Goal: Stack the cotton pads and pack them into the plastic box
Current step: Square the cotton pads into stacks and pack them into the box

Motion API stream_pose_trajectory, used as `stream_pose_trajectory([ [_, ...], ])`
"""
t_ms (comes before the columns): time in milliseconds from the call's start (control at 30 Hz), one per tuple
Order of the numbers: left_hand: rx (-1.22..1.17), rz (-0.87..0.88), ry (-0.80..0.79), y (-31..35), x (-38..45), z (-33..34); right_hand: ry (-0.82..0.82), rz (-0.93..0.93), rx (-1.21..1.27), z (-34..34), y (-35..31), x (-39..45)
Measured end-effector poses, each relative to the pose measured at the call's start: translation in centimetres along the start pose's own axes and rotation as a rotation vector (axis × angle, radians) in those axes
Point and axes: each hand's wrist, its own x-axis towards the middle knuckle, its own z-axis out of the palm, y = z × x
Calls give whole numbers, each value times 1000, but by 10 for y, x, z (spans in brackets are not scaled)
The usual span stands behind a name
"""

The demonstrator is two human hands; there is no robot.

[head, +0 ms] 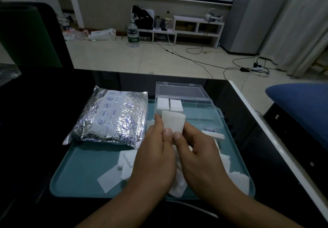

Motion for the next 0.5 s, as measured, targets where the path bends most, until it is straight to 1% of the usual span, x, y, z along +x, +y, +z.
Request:
stream_pose_trajectory([
  [133, -6, 15, 35, 2, -3, 0, 33, -19, 26, 2, -3, -2],
  [367, 5, 55, 27, 1, -2, -1, 49, -31, -25, -1, -4, 1],
  [500, 51, 91, 22, 0, -3, 0, 43, -43, -65, -1, -6, -1],
])
